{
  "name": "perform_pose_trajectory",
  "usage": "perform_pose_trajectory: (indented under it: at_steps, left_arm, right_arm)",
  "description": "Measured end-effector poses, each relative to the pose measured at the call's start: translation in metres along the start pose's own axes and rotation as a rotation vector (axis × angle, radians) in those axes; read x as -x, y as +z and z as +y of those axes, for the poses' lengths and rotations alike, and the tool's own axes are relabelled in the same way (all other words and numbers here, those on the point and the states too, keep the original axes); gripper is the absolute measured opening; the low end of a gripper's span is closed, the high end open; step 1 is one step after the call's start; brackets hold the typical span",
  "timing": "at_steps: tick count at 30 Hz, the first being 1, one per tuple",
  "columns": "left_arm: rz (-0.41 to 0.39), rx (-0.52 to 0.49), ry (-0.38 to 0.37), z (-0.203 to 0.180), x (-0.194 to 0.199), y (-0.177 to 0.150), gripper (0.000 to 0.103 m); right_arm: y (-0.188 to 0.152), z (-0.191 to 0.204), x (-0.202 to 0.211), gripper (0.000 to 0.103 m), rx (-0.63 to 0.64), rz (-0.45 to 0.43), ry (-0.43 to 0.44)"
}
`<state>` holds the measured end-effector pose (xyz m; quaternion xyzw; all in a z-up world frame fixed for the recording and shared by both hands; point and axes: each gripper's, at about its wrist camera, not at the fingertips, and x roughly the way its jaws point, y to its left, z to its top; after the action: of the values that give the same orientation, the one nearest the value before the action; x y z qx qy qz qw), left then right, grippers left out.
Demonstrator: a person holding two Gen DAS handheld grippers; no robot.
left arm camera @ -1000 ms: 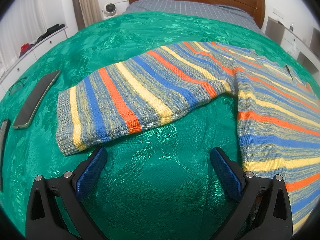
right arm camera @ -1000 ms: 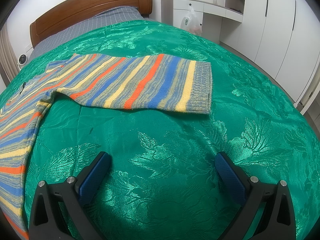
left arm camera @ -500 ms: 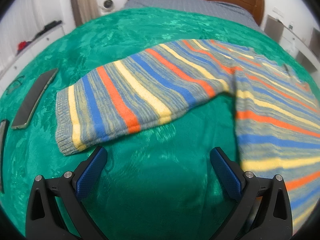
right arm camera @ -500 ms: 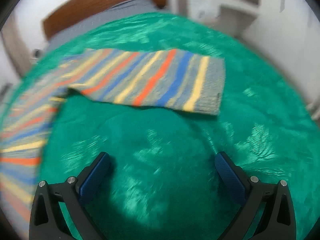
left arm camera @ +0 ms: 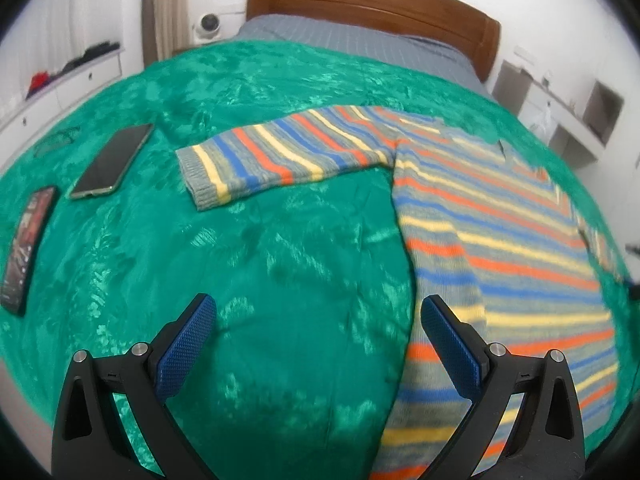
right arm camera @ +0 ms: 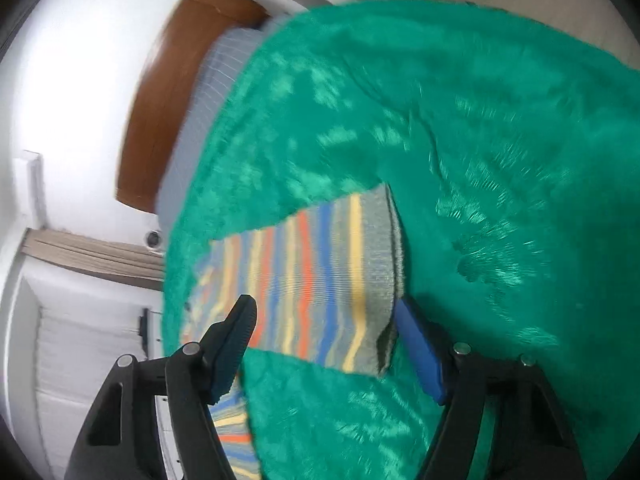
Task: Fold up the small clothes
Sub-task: 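Grasp the grey ribbed sleeve cuff with the right tool, then carry the cuff across the sweater body and open the right tool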
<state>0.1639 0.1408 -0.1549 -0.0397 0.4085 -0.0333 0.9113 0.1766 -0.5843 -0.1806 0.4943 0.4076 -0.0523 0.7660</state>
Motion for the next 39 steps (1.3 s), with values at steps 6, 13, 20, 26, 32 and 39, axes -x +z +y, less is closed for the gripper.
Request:
perform_pose_trajectory:
  at_steps: [6, 13, 20, 26, 32, 39]
  left_arm:
    - [0.058, -0.055, 0.018, -0.005, -0.027, -0.022, 0.102]
    - [-0.024, -0.049, 0.011, -0.002, -0.032, -0.034, 0.103]
    - [-0.053, -0.045, -0.008, 0.001, -0.032, -0.038, 0.103]
    - [-0.073, -0.051, -0.010, 0.000, -0.032, -0.041, 0.103]
    - [-0.085, -0.055, -0.002, -0.002, -0.032, -0.043, 0.103]
    - [-0.090, -0.056, 0.006, -0.004, -0.033, -0.044, 0.103]
  right_arm:
    - [0.000, -0.012, -0.011, 0.005, -0.094, -0.055, -0.011]
    - [-0.012, 0.121, 0.010, 0.005, 0.251, -0.093, 0.001]
    - [-0.082, 0.291, -0.071, 0.005, 0.519, 0.058, 0.128]
    - [-0.154, 0.340, -0.178, 0.035, 0.564, 0.221, 0.200]
    - [-0.176, 0.305, -0.197, 0.081, 0.425, 0.284, 0.242]
    - [-0.154, 0.211, -0.116, 0.081, 0.581, 0.088, -0.016]
